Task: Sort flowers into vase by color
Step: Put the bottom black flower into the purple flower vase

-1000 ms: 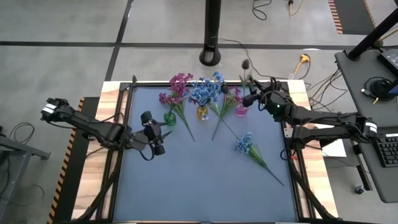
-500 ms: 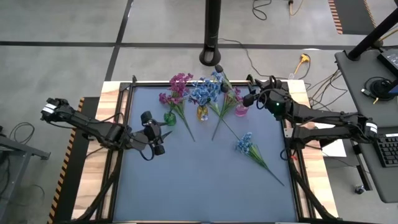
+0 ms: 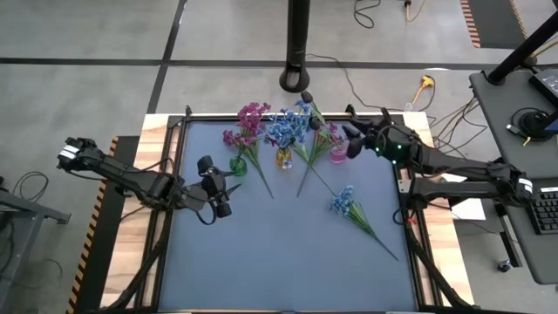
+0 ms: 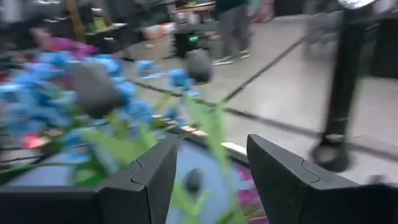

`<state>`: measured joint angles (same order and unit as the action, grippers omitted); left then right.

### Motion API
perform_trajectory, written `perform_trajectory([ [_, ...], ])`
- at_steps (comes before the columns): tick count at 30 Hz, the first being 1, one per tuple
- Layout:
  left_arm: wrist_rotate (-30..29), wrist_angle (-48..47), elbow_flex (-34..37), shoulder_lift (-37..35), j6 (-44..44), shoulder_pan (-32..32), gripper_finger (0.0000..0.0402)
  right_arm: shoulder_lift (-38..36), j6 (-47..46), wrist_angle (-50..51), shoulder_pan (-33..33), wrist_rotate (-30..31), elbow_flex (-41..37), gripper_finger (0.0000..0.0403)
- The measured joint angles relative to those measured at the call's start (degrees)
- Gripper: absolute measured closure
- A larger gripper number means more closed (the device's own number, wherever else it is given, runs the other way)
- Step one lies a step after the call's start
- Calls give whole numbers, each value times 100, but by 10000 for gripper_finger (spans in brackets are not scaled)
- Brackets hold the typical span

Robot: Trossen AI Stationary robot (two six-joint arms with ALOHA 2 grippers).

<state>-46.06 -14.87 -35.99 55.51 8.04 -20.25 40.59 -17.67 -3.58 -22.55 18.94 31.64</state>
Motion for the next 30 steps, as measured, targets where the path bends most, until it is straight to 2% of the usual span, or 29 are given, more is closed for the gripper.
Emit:
perform_trajectory([
  [5, 2, 23, 0, 0, 45, -2, 242, -56, -537, 300, 32, -1014, 2, 215],
  [9, 7, 74, 0, 0, 49, 0, 242, 81, -779, 701, 161, -1248, 0, 216],
  [12, 9, 85, 0, 0, 49, -1, 242, 146, -730, 915, 219, -1111, 0, 216],
  [18, 13, 94, 0, 0, 49, 0, 242, 254, -174, 1094, 172, -130, 0, 216],
  [22, 13, 131, 0, 0, 47, -1, 242, 395, 177, 1007, -198, -48, 8, 216],
  [24, 13, 131, 0, 1, 46, 0, 242, 551, 275, 1080, -490, -252, 129, 216],
  [30, 13, 160, 0, 0, -27, 0, 242, 1400, 698, 1204, -1440, -1793, 856, 216],
])
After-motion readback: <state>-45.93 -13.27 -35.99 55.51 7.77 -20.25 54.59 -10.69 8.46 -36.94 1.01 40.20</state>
